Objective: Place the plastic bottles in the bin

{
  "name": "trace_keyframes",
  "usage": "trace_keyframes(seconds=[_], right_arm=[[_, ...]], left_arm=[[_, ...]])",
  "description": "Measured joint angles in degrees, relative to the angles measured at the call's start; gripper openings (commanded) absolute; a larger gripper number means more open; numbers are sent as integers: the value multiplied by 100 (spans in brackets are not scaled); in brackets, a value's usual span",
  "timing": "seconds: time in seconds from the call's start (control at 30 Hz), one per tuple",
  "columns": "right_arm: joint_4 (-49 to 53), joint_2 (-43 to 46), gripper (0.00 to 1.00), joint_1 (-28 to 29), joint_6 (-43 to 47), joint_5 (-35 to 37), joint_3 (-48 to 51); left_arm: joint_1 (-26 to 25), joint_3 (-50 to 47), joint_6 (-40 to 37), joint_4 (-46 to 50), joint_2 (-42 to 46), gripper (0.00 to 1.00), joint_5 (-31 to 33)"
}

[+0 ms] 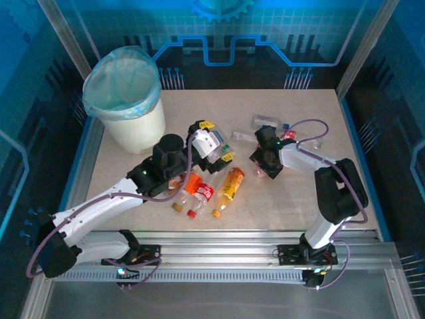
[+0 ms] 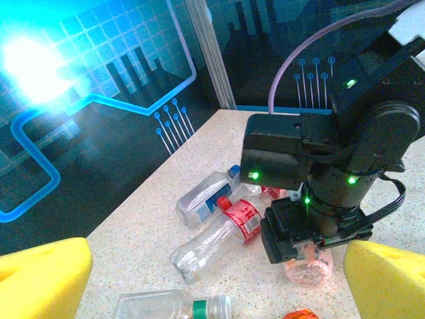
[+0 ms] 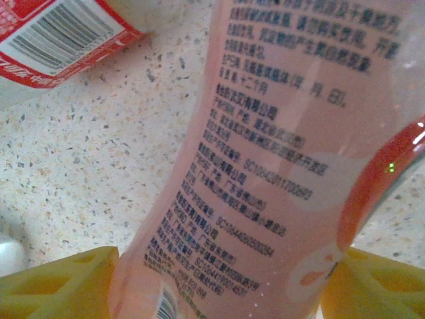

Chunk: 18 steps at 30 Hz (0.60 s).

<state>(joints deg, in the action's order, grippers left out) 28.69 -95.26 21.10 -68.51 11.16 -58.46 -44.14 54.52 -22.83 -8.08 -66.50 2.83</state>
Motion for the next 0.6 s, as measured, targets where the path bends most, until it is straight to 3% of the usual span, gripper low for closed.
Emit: trace_keyframes(seconds=[0.1, 0.23, 0.6], right_arm=[[-153, 138, 84, -177, 184, -199, 208], [-297, 140, 85, -485, 417, -544, 459], [-498, 439, 65, -817, 866, -957, 898]], left_arm=[[0, 0, 26, 4, -35, 98, 0], [0, 0, 50, 4, -111, 98, -2], [0, 0, 260, 4, -205, 97, 42]])
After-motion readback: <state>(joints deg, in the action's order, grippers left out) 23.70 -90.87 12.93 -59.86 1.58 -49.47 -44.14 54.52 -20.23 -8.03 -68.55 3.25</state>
